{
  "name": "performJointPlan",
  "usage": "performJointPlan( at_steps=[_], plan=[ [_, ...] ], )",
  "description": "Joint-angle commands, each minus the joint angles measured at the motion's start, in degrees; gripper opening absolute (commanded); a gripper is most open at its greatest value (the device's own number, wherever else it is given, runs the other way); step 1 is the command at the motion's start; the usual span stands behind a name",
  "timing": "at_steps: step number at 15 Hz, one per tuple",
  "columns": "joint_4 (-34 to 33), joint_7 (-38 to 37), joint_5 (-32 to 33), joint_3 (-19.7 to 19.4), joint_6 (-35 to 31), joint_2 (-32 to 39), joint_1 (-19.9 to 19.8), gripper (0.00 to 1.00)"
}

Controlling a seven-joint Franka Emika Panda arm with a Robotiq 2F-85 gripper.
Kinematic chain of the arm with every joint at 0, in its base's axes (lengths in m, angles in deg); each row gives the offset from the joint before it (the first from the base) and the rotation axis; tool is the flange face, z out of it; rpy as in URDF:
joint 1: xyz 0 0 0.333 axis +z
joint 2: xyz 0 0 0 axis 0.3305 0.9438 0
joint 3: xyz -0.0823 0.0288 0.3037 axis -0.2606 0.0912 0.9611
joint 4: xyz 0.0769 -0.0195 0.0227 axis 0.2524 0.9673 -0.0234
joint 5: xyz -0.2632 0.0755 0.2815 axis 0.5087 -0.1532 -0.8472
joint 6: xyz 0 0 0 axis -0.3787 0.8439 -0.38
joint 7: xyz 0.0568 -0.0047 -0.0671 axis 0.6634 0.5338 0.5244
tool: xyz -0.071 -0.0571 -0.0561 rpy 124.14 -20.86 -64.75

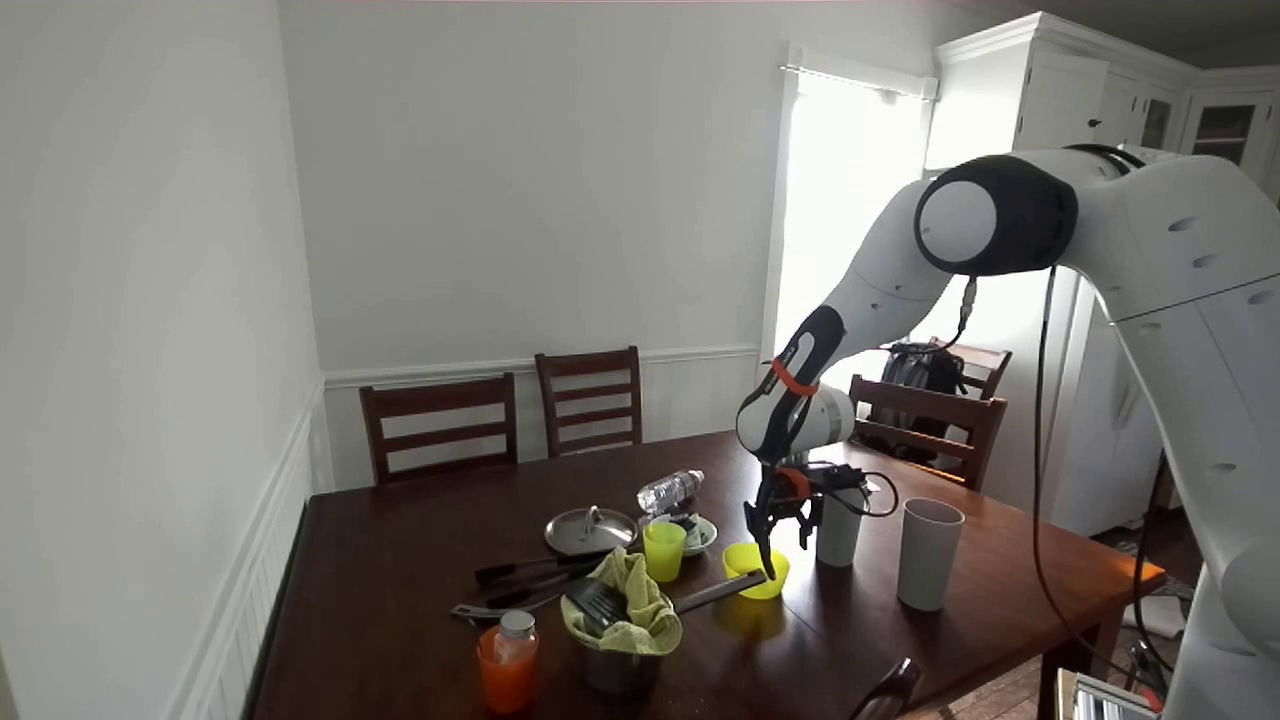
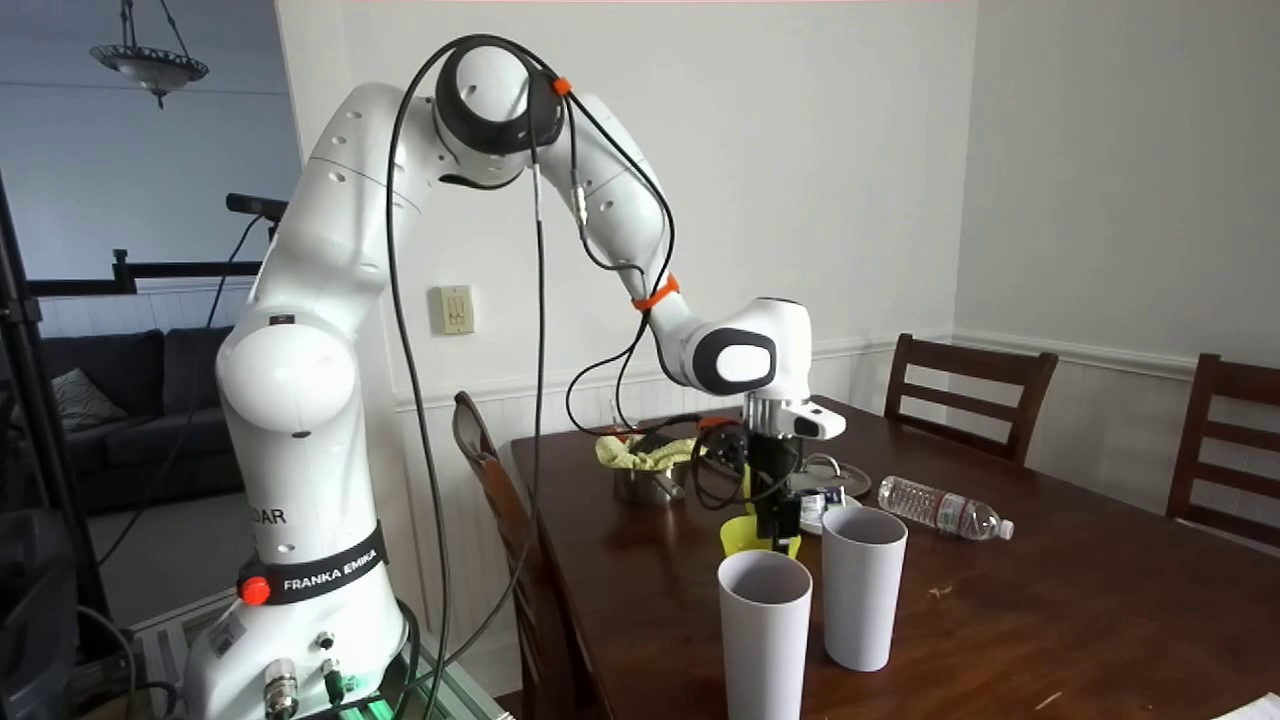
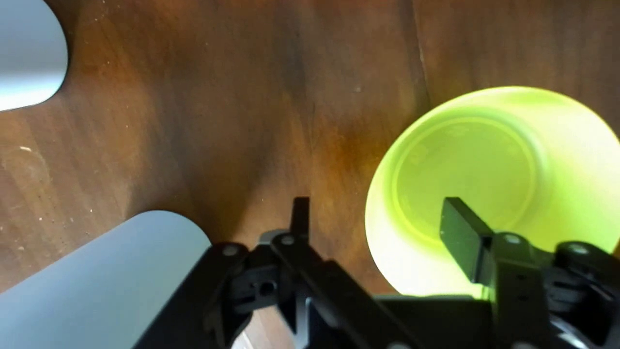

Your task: Slide the yellow bowl backwards and put the yellow cup inside the yellow bowl, remove the spoon from the orange cup and move it into the yellow cup

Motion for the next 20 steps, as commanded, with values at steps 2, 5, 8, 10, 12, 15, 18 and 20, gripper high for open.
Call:
performJointPlan(
  at_steps=[2, 5, 8, 10, 12, 15, 18, 20],
  plan=[
    [1.95, 0.69, -0.77, 0.58, 2.6, -8.07, -0.63, 1.0],
    [-1.01, -0.35, -4.14, 2.04, 5.45, -9.33, -1.04, 1.0],
    [-5.58, -1.01, -7.99, 3.39, 7.84, -7.58, -1.24, 1.0],
    [-8.86, -0.92, -10.61, 4.38, 8.76, -5.53, -1.51, 1.0],
    [-12.0, -1.01, -12.44, 5.28, 9.56, -3.25, -1.62, 1.0],
    [-16.77, -1.25, -13.68, 6.53, 11.42, 1.13, -1.55, 1.0],
    [-20.39, -2.01, -13.2, 7.25, 13.37, 5.34, -1.31, 1.0],
    [-22.15, -1.63, -13.52, 7.96, 13.09, 7.67, -1.54, 1.0]
  ],
)
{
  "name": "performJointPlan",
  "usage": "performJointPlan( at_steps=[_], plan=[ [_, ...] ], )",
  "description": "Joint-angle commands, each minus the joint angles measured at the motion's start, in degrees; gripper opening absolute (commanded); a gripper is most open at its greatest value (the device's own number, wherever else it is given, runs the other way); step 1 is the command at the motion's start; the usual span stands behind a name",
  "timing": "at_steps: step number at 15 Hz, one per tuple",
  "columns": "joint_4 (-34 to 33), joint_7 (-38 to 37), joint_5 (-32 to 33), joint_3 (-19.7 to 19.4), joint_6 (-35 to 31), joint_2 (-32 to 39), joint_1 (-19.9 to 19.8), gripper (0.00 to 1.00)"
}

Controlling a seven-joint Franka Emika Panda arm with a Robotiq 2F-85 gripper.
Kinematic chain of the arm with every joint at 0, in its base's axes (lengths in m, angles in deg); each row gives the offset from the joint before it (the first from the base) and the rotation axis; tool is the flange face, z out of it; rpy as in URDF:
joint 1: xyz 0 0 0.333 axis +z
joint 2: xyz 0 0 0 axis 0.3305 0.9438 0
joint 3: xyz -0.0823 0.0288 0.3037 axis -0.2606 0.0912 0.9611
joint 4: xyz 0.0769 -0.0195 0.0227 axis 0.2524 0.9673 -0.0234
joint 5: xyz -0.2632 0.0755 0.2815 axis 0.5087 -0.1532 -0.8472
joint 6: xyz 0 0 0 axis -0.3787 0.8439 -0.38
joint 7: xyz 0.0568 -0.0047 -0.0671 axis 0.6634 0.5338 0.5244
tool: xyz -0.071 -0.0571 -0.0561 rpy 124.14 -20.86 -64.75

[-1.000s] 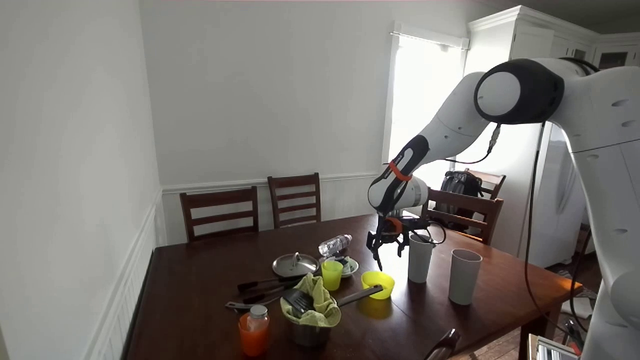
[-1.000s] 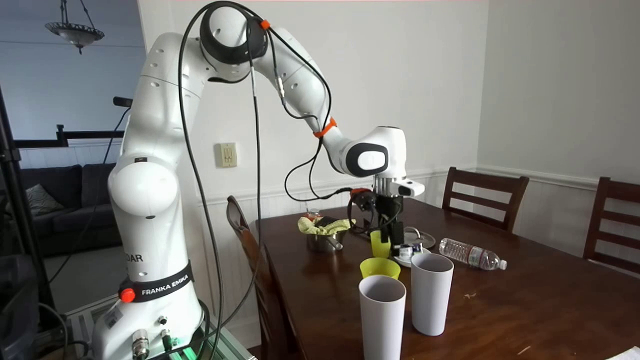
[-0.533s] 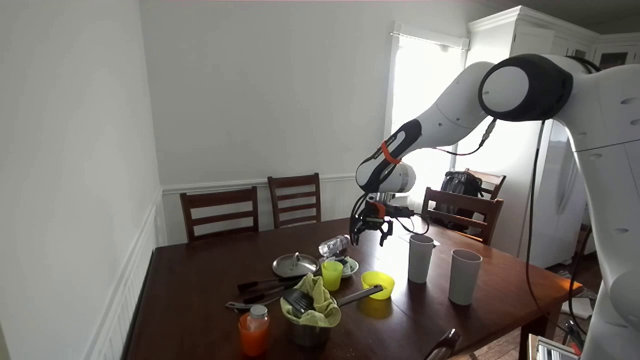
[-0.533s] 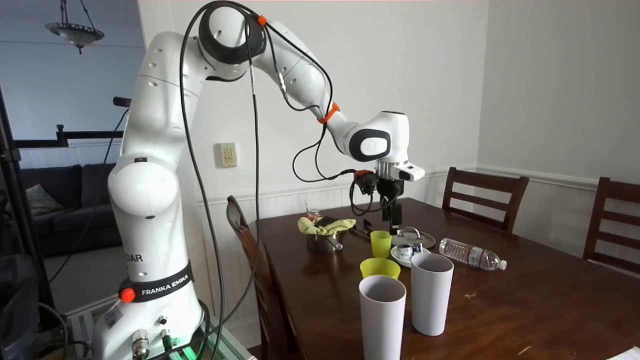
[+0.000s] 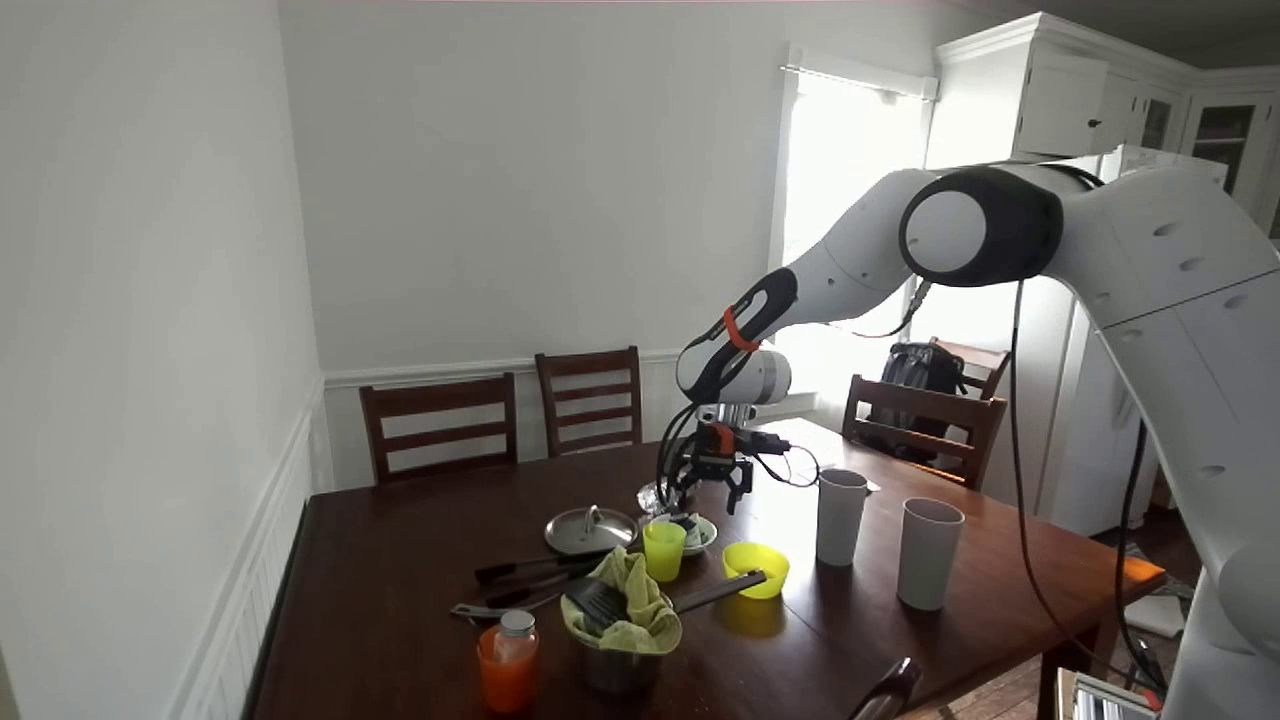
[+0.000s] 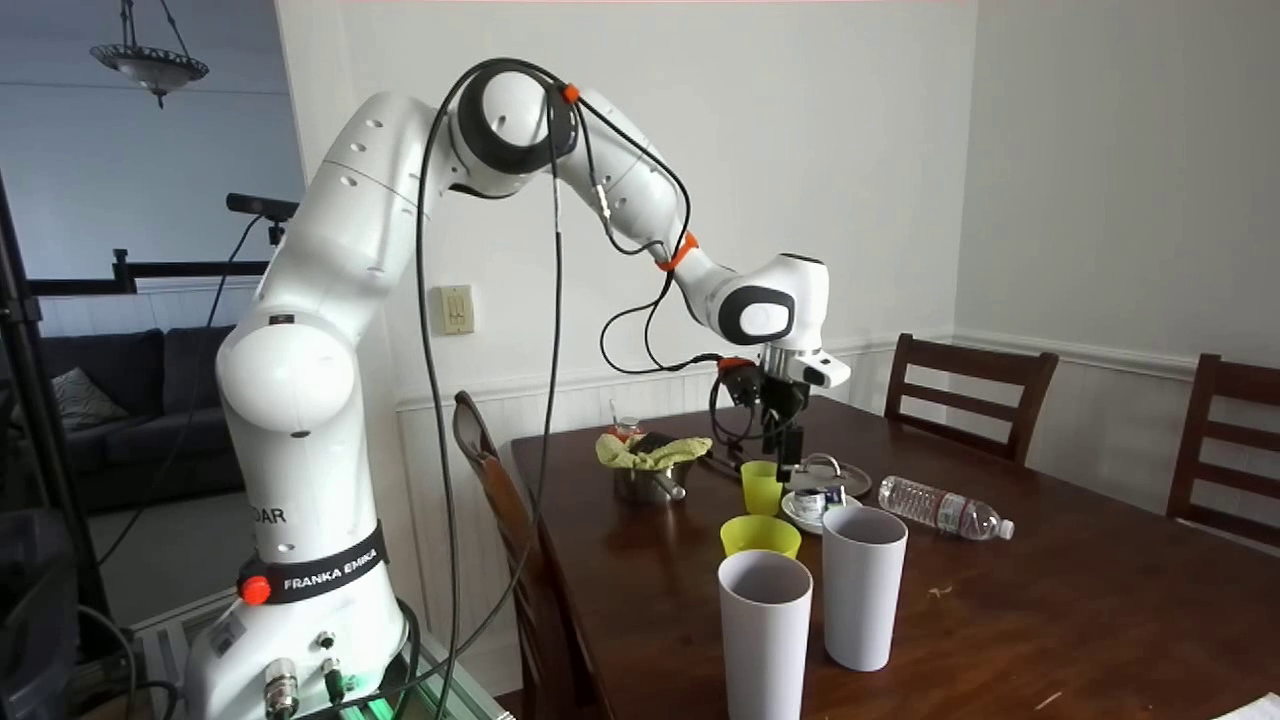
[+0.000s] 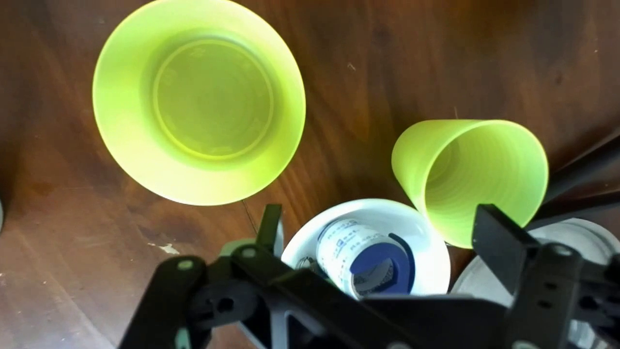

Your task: Slide the yellow bowl backwards and put the yellow cup inside the yellow bowl, remove the spoon from the orange cup and move it into the yellow cup

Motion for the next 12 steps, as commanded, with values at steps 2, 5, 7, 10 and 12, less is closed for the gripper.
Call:
performJointPlan(
  at_steps=[2, 5, 7, 10, 12],
  plan=[
    [-5.95, 0.53, -1.64, 1.89, 0.71, 6.0, -1.17, 1.0],
    [-7.43, 1.87, -2.79, 3.43, 0.43, 7.83, -1.74, 1.0],
    [-8.24, 1.7, -2.73, 3.71, 0.64, 8.69, -1.51, 0.75],
    [-8.19, 0.6, -2.37, 3.51, 0.63, 8.83, -1.15, 0.59],
    [-6.78, -0.49, -2.15, 2.96, 0.04, 7.77, -0.75, 0.44]
  ],
)
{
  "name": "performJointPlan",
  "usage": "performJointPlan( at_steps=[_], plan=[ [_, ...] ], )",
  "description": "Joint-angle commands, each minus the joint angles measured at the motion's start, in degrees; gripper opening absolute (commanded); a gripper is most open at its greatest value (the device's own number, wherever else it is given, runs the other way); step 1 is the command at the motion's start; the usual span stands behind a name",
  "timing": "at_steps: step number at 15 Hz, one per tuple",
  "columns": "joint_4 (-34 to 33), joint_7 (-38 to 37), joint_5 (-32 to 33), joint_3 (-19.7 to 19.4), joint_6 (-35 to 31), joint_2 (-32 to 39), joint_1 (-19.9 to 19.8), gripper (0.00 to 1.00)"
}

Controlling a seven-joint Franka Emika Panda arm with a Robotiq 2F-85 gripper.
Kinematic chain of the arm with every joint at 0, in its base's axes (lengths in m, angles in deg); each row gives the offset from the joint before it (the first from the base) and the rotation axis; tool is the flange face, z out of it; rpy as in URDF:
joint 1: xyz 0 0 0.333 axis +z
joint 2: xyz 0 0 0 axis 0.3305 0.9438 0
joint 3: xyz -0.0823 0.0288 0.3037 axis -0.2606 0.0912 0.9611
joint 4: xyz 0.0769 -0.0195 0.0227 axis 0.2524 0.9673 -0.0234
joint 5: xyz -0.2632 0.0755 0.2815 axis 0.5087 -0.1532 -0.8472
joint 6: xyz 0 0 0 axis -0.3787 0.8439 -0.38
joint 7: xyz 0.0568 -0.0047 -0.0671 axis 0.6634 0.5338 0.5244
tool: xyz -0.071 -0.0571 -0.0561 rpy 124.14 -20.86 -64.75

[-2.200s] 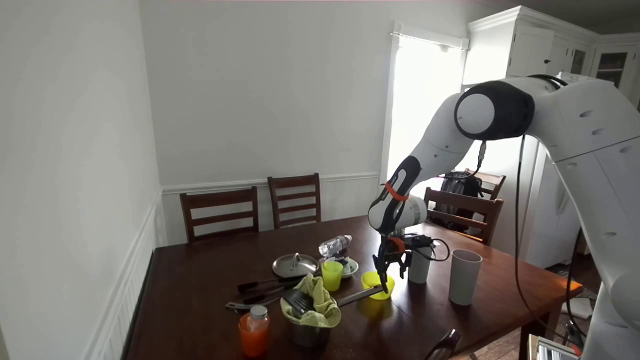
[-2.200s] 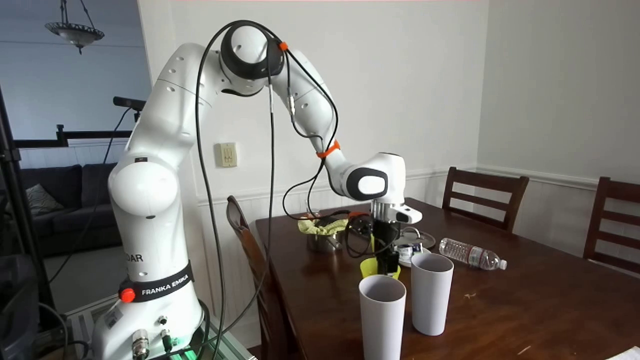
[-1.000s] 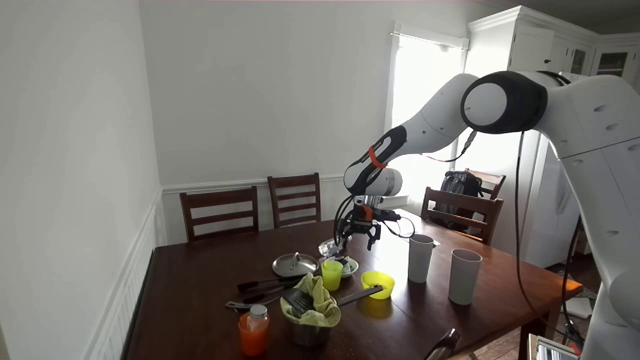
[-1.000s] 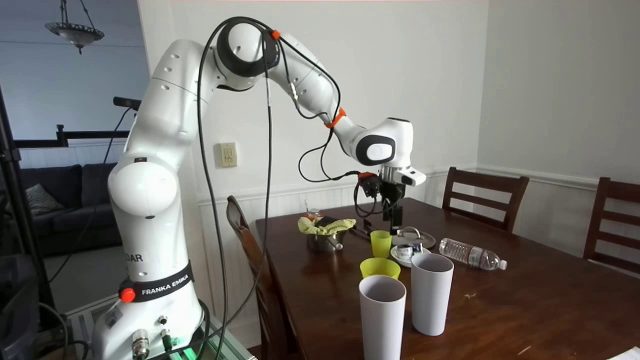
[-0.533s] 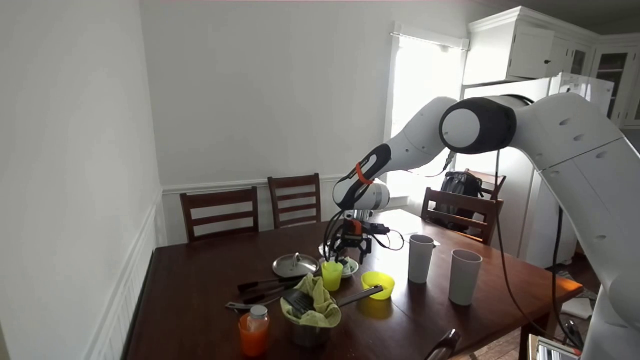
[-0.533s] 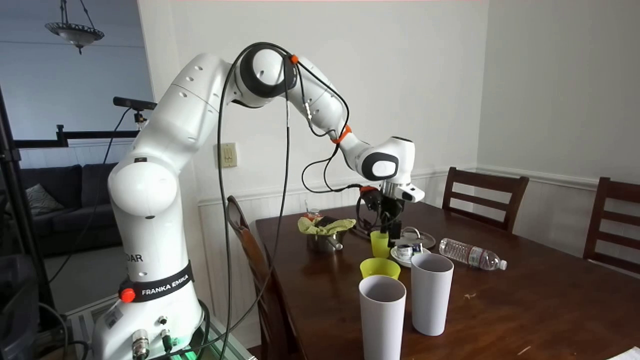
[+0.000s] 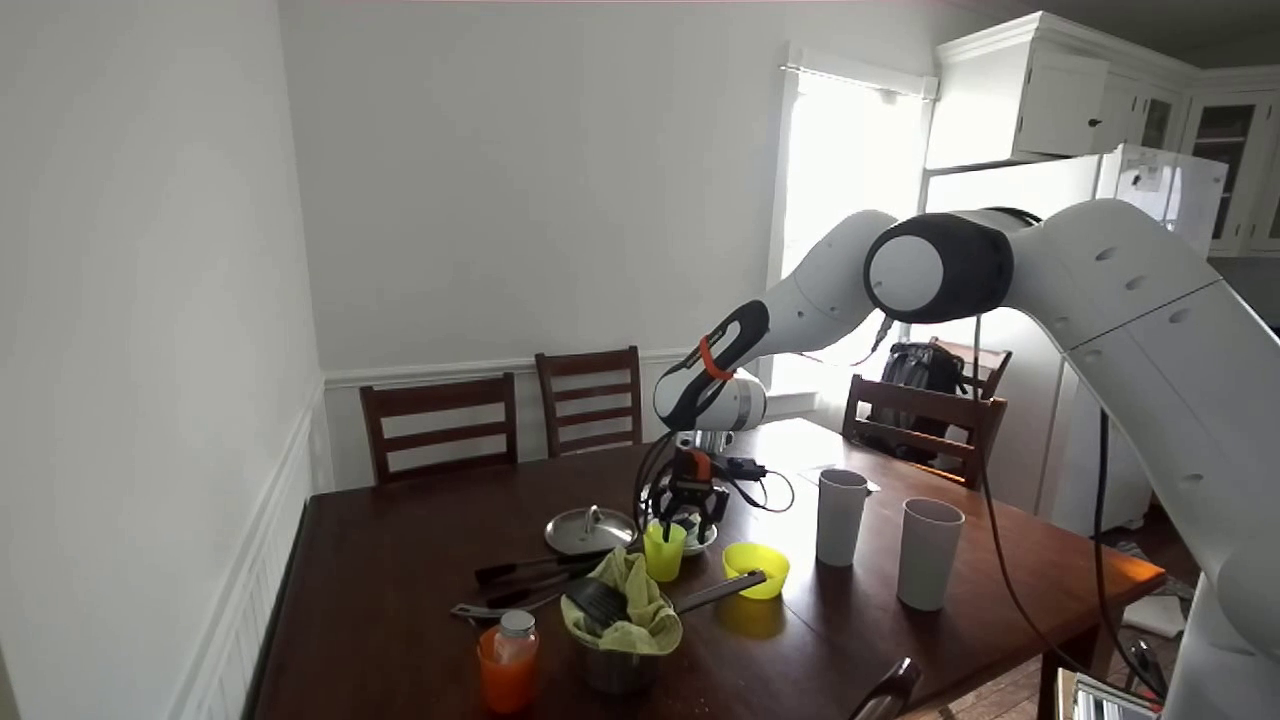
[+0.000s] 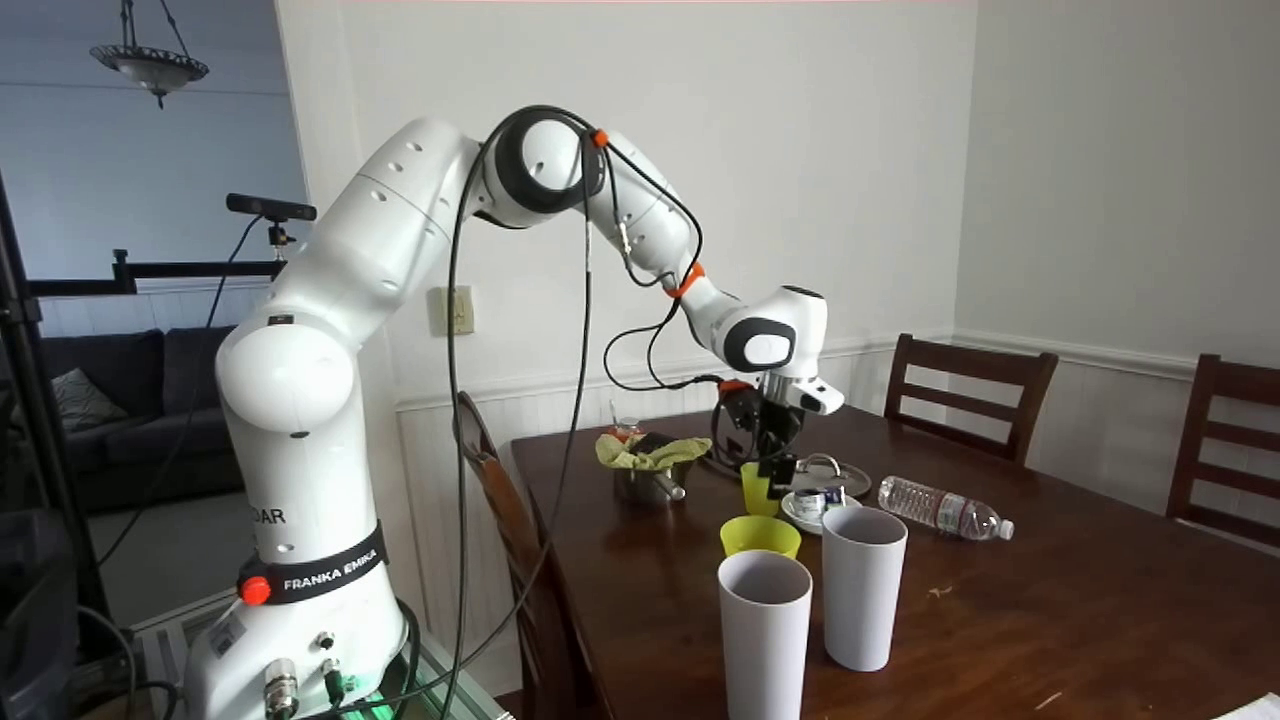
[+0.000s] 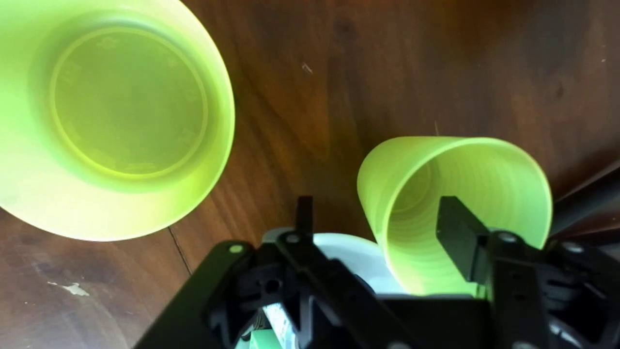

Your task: Slide the yellow bowl backwards and put the yellow cup inside the yellow bowl, remove the spoon from the orange cup and move it into the yellow cup

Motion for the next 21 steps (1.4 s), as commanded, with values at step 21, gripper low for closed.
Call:
performJointPlan(
  at_steps=[21],
  plan=[
    [22.5, 2.2, 2.38, -4.35, -4.89, -20.91, 0.15, 0.01]
  ],
)
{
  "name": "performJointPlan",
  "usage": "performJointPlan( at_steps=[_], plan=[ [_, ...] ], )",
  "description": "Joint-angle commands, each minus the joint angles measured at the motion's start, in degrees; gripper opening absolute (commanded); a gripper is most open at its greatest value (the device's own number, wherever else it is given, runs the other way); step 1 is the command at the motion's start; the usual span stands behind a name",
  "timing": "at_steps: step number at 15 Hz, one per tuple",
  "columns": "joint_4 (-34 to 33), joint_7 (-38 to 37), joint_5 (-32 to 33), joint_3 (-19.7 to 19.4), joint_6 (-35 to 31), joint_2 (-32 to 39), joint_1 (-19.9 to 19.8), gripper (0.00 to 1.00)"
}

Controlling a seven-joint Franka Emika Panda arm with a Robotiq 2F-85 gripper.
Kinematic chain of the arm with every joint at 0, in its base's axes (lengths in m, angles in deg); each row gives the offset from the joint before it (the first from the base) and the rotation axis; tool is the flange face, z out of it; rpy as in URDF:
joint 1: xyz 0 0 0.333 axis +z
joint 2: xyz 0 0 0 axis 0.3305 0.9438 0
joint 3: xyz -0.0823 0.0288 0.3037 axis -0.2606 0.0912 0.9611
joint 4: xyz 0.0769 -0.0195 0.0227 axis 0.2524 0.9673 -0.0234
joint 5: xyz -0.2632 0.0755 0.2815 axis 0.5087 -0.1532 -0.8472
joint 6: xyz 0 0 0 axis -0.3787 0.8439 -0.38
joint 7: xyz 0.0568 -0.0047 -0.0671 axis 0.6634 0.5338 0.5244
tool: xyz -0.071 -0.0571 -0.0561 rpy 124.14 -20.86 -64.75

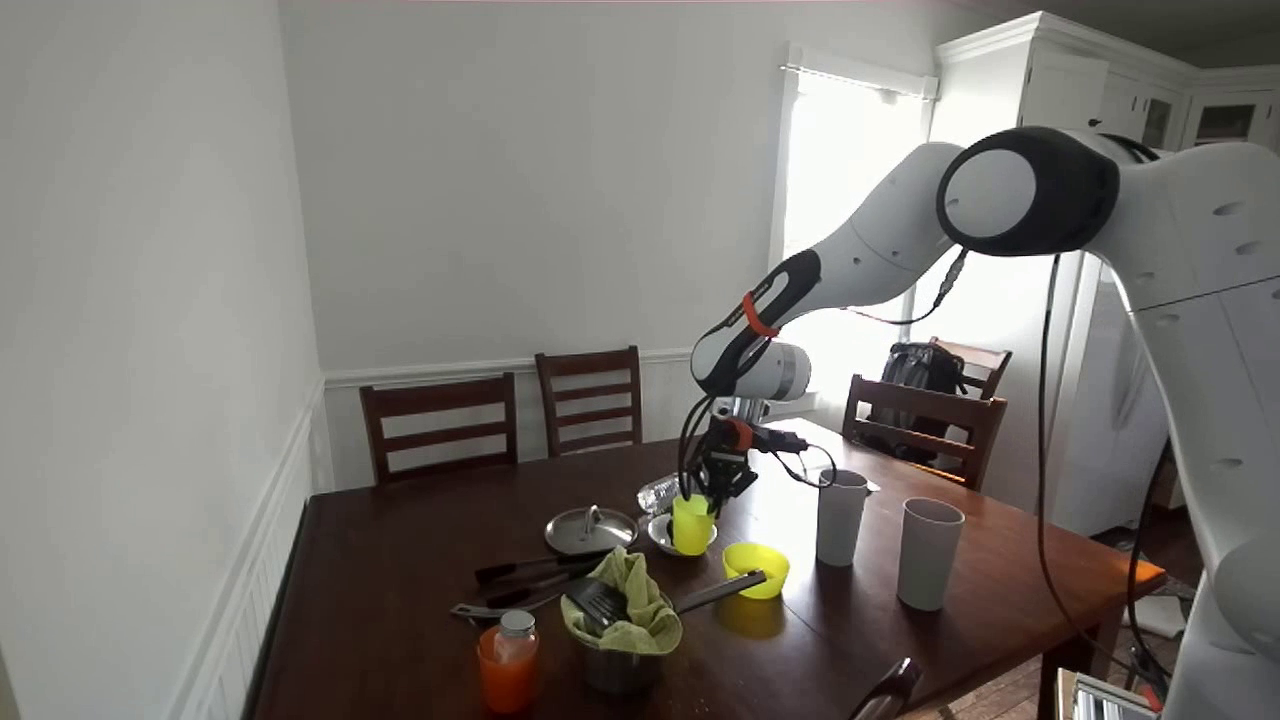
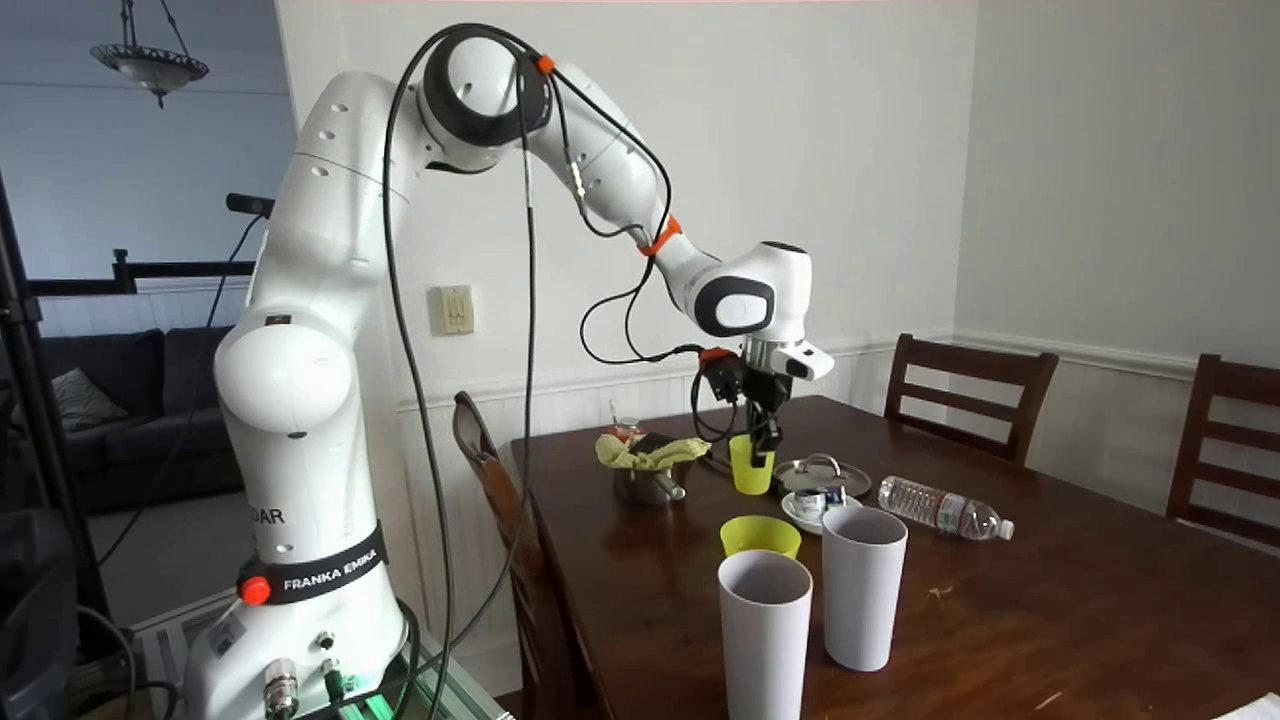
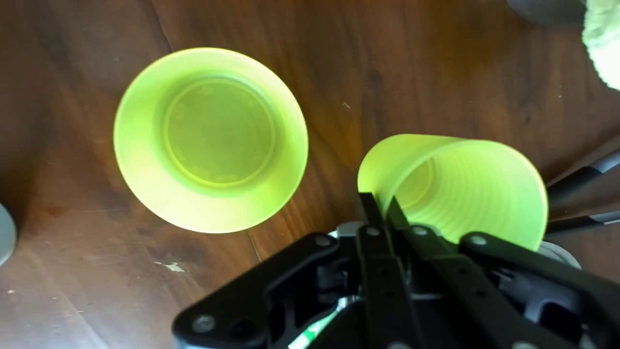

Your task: Slide the yellow bowl backwards and put the yellow cup inside the yellow bowl, remove the spoon from the orange cup and move it into the yellow cup

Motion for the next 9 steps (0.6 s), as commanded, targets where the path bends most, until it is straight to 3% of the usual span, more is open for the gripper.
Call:
performJointPlan(
  at_steps=[1, 9],
  plan=[
    [7.04, -3.79, 4.6, -3.96, -1.95, -5.79, 1.42, 0.01],
    [9.2, -8.0, 7.73, -7.7, -0.95, -5.2, 0.5, 0.01]
  ],
)
